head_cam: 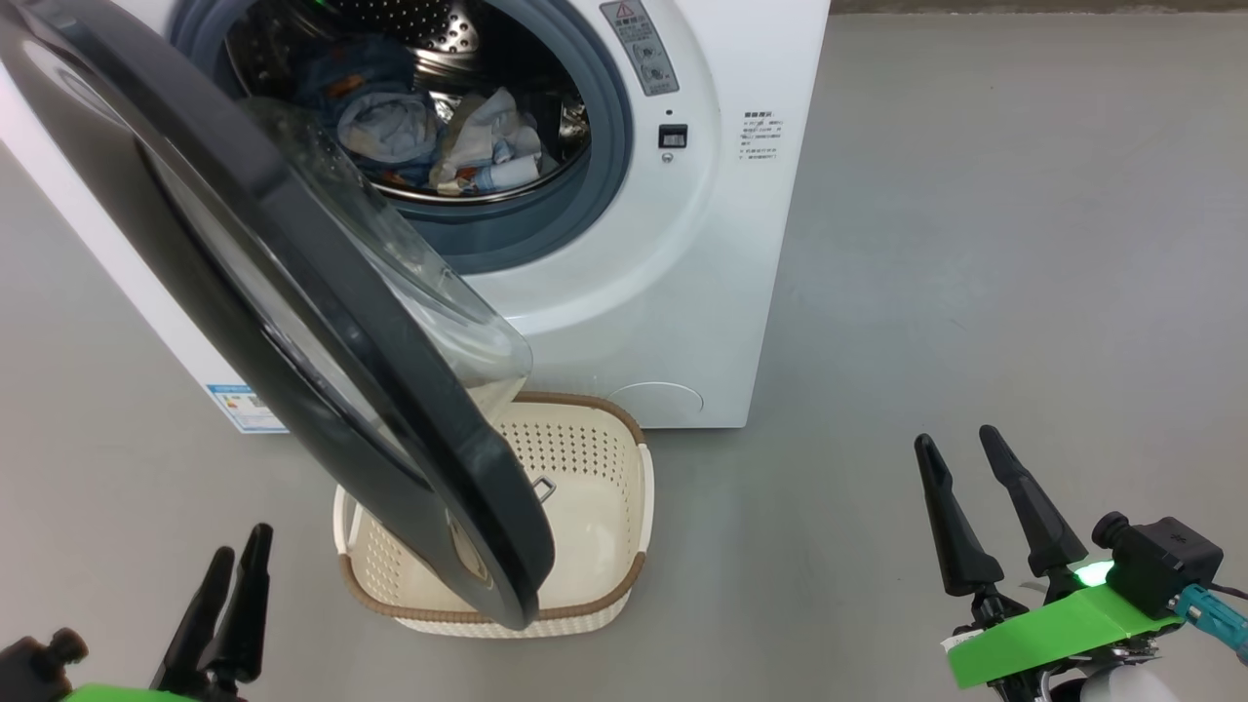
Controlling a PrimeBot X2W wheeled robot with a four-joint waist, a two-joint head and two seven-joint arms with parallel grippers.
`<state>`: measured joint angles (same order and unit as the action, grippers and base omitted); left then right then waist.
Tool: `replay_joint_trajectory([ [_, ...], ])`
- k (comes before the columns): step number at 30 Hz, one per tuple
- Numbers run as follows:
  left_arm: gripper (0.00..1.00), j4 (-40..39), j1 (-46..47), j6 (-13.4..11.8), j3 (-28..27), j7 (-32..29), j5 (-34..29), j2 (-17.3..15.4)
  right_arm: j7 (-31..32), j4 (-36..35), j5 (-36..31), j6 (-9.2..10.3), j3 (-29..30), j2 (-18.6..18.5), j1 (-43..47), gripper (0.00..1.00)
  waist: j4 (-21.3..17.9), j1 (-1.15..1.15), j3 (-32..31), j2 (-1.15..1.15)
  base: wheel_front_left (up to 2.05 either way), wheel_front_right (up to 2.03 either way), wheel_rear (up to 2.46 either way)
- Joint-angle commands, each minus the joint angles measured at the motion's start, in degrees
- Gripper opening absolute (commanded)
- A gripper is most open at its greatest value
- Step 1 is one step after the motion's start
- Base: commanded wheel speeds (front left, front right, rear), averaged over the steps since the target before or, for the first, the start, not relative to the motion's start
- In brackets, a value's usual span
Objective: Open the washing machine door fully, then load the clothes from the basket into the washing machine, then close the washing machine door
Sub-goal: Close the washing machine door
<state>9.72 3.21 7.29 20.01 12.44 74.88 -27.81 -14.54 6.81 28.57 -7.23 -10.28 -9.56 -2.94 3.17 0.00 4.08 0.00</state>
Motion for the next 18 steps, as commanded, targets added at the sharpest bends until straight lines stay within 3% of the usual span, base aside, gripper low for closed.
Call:
replay_joint_trajectory([
  [1, 1.0, -0.12, 1.17, 0.2, -1.88, 1.42, -0.54, -1.67, -0.46, -1.27, -0.63, -0.25, -1.01, -0.81, -0.73, 1.0, 0.05, 0.0, -0.06, 0.0, 0.0, 0.0, 0.0],
  [9, 1.0, 2.34, 0.64, 0.2, -1.65, 2.49, -2.08, -0.91, -0.46, -1.34, -0.69, -0.25, -0.84, -0.99, -0.65, 1.0, 0.42, 0.0, -0.21, 0.0, 0.0, 0.0, 0.0],
  [18, 1.0, 4.22, -0.91, 0.2, -5.22, 2.54, -6.4, 1.57, -0.46, -1.1, -0.61, -0.25, -0.88, -1.09, -0.52, 1.0, 0.86, 0.0, -0.86, 0.0, 0.0, 0.0, 0.0],
])
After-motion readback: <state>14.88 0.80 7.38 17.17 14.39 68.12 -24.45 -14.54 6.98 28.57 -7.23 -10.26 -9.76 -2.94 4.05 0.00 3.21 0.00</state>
